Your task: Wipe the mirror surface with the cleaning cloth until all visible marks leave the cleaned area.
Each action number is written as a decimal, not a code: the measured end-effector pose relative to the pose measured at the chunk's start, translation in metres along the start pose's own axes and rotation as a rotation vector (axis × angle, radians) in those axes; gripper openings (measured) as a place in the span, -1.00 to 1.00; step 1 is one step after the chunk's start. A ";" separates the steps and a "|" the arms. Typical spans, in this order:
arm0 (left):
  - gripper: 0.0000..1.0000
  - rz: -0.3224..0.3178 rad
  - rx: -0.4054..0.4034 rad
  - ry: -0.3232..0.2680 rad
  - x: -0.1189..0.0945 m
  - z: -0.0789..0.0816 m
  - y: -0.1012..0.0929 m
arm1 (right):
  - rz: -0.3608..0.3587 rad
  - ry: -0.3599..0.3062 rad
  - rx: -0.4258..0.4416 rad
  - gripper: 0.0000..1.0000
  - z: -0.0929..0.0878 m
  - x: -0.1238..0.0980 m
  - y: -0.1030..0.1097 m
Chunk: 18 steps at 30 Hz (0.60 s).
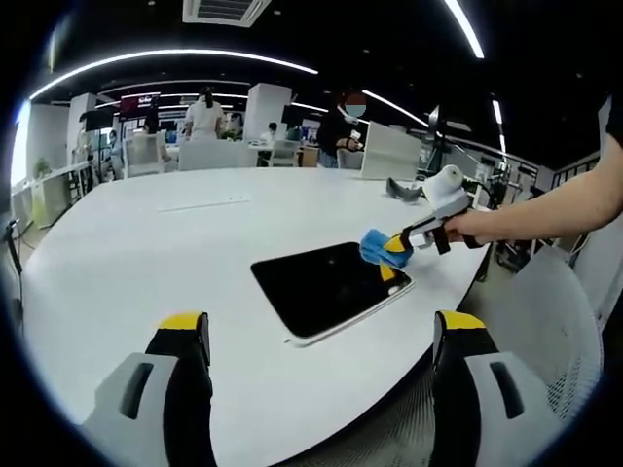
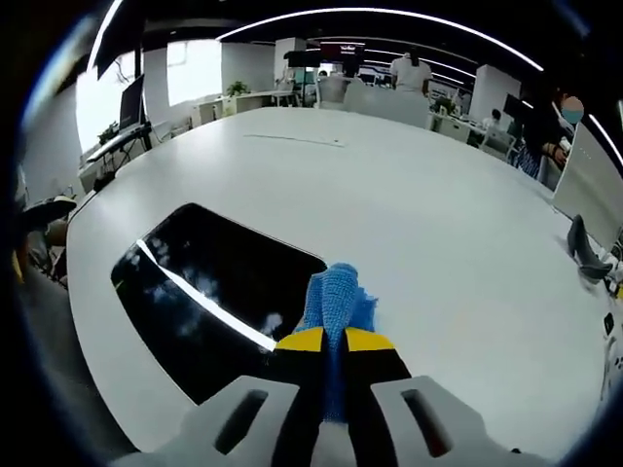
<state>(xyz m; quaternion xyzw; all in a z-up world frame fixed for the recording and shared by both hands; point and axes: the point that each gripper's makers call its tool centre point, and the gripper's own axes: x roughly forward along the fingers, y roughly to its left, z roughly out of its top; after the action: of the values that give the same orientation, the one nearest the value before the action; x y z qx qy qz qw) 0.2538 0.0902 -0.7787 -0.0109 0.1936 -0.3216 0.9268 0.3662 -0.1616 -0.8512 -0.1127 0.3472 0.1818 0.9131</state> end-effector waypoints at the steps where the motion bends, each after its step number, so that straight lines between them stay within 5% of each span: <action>1: 0.90 0.000 0.000 0.000 0.000 0.000 0.000 | -0.001 -0.002 0.000 -1.00 0.002 0.000 0.000; 18: 0.89 -0.005 -0.003 -0.013 -0.002 0.002 0.001 | -0.016 -0.019 -0.009 -1.00 0.035 0.016 0.010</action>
<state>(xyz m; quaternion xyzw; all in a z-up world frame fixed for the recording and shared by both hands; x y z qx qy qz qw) 0.2540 0.0916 -0.7760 -0.0147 0.1882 -0.3237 0.9271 0.3944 -0.1367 -0.8371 -0.1180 0.3366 0.1770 0.9173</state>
